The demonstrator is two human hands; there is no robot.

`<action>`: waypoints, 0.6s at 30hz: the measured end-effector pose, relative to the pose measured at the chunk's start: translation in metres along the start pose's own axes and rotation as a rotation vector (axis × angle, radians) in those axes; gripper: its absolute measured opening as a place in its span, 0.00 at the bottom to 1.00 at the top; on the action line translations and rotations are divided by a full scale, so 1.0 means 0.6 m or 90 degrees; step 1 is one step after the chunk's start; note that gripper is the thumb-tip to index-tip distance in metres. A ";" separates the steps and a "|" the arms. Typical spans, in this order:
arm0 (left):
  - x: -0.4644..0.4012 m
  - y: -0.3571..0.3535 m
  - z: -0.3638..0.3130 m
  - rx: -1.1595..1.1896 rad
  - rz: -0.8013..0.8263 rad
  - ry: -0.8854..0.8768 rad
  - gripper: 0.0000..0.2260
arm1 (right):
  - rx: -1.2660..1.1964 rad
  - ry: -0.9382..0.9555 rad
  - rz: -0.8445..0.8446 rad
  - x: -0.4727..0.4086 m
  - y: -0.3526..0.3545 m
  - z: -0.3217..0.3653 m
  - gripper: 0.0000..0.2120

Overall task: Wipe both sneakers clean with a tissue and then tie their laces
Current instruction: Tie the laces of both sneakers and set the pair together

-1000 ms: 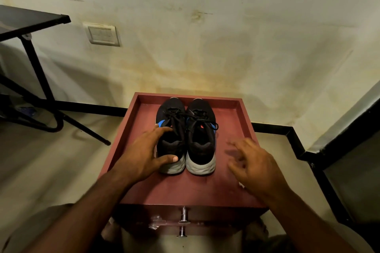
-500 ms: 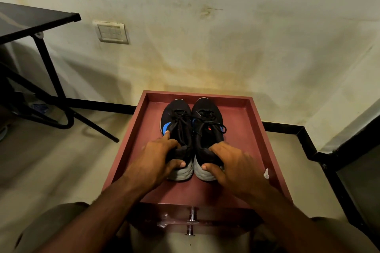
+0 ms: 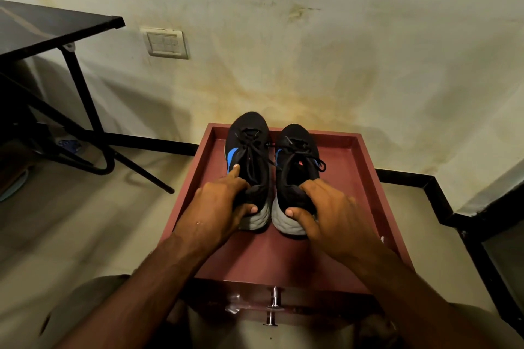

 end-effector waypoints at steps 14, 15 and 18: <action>-0.017 -0.040 0.045 -0.005 0.079 0.016 0.13 | 0.051 -0.052 0.064 -0.016 -0.051 0.023 0.12; -0.015 -0.041 0.046 0.004 0.078 0.008 0.13 | 0.052 -0.050 0.054 -0.012 -0.046 0.023 0.12; -0.011 -0.042 0.041 0.043 0.075 -0.033 0.14 | 0.081 -0.045 0.038 -0.004 -0.037 0.023 0.11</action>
Point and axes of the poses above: each hand's wrist, its own x-axis away from the middle knuckle, its own y-axis out of the back of the hand, z = x × y, the point moved 10 cm from there along -x, towards the middle knuckle, and after that the axes turned 8 degrees about z, right-handed, at the moved point
